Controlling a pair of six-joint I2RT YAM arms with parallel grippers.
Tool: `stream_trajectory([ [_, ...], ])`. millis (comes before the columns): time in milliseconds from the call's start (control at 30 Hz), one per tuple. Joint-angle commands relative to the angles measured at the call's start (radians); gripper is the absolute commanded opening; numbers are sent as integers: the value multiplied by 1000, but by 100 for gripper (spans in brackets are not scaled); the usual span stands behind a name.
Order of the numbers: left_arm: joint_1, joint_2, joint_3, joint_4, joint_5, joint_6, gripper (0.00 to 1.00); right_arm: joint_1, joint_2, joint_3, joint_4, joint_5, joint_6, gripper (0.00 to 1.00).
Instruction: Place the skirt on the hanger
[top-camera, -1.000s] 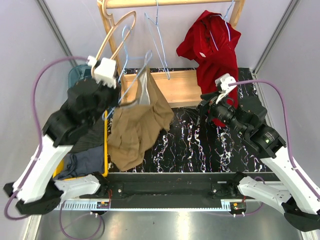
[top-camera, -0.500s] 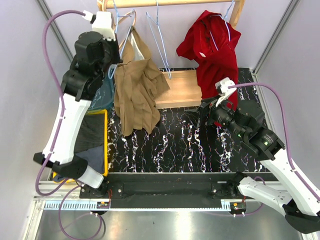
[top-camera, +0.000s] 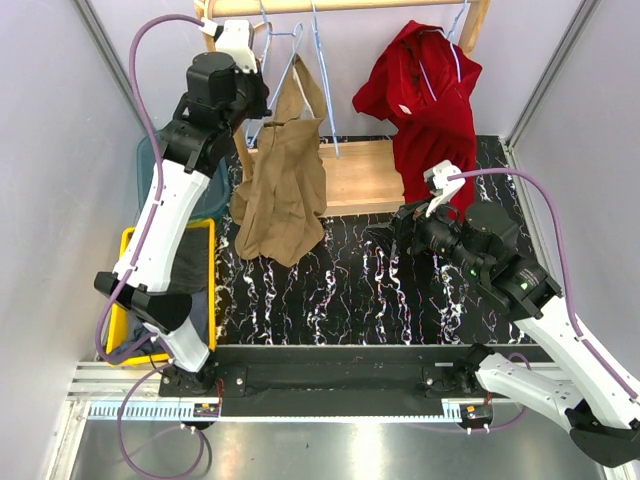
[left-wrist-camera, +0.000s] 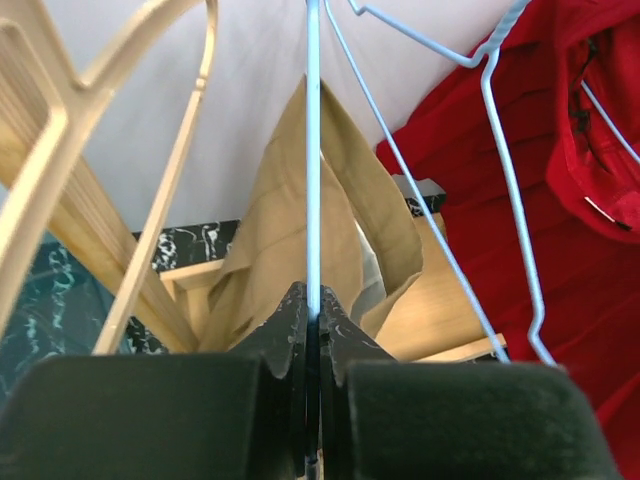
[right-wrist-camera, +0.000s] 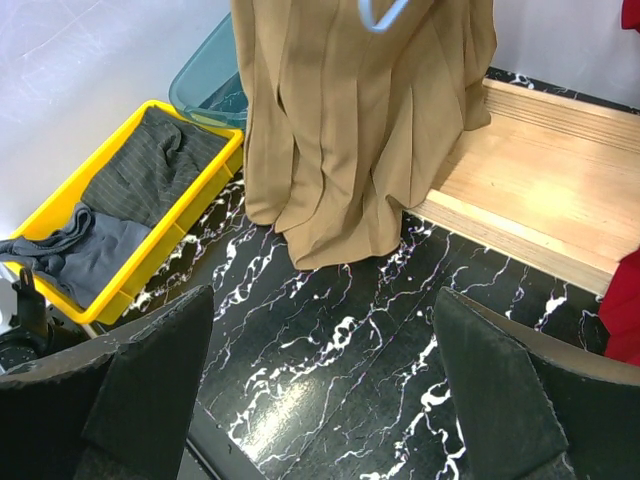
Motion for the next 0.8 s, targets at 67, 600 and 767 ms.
stream_trajectory([
  [67, 11, -47, -57, 162, 27, -67, 0, 5, -9, -2, 35, 1, 19, 97],
  [600, 13, -255, -165, 132, 4, -53, 96, 5, -16, 6, 29, 57, 87, 100],
  [767, 11, -427, -278, 123, 50, -77, 99, 5, -10, 28, -27, 191, 117, 100],
])
